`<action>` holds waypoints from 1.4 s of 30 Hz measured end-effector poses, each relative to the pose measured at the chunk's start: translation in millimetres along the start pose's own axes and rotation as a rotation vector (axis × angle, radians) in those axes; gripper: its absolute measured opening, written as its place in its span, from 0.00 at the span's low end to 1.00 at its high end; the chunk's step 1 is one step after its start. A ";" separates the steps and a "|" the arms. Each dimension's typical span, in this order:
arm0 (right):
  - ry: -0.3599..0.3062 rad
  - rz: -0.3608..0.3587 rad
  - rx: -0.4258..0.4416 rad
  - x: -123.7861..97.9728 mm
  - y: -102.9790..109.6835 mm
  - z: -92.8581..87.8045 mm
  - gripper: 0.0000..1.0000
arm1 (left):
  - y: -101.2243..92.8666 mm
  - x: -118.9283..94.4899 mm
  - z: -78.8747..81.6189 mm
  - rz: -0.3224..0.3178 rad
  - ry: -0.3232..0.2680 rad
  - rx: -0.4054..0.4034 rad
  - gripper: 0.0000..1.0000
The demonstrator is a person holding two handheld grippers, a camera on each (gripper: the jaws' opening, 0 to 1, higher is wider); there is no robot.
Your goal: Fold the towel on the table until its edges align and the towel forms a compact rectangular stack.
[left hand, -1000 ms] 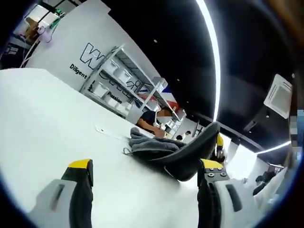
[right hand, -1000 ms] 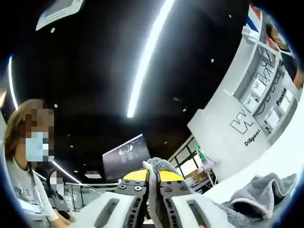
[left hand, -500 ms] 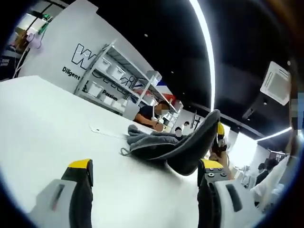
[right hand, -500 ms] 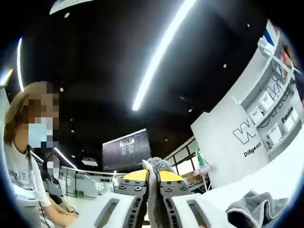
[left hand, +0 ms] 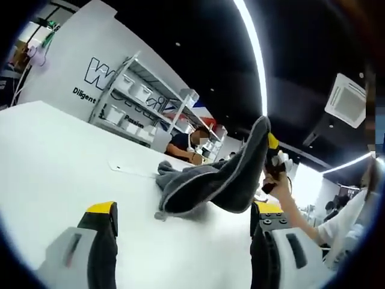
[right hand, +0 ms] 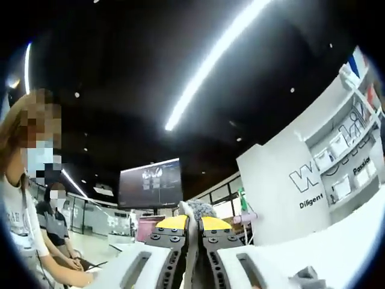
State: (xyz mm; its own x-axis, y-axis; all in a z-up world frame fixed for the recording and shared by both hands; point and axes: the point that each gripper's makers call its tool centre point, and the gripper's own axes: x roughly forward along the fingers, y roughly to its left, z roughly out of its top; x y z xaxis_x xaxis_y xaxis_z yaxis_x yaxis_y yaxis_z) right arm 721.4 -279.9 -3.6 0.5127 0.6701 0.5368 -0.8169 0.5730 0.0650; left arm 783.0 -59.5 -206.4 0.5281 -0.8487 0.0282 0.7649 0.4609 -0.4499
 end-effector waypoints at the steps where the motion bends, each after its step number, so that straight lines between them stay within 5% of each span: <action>1: 0.001 -0.003 -0.002 2.2 -0.8 2.8 0.06 | -0.2 -0.5 0.7 -0.001 -0.002 0.000 0.96; 22: 0.032 -0.031 -0.108 63.1 -0.8 71.2 0.05 | -5.8 -4.2 -0.8 -0.030 0.011 -0.003 0.96; 37: 0.029 -0.053 -0.208 115.8 -8.6 129.0 0.05 | -5.2 -0.3 -15.2 -0.022 0.108 0.080 0.96; 42: 0.085 -0.058 -0.254 140.3 -11.3 137.4 0.05 | -4.7 0.6 -16.8 -0.017 0.119 0.090 0.96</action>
State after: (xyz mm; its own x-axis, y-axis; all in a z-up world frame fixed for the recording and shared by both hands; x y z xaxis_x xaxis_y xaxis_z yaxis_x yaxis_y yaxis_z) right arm 766.3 -257.2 186.6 0.5858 0.6637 0.4652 -0.6986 0.7045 -0.1254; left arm 773.6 -66.5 -219.3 0.4715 -0.8788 -0.0735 0.8061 0.4633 -0.3682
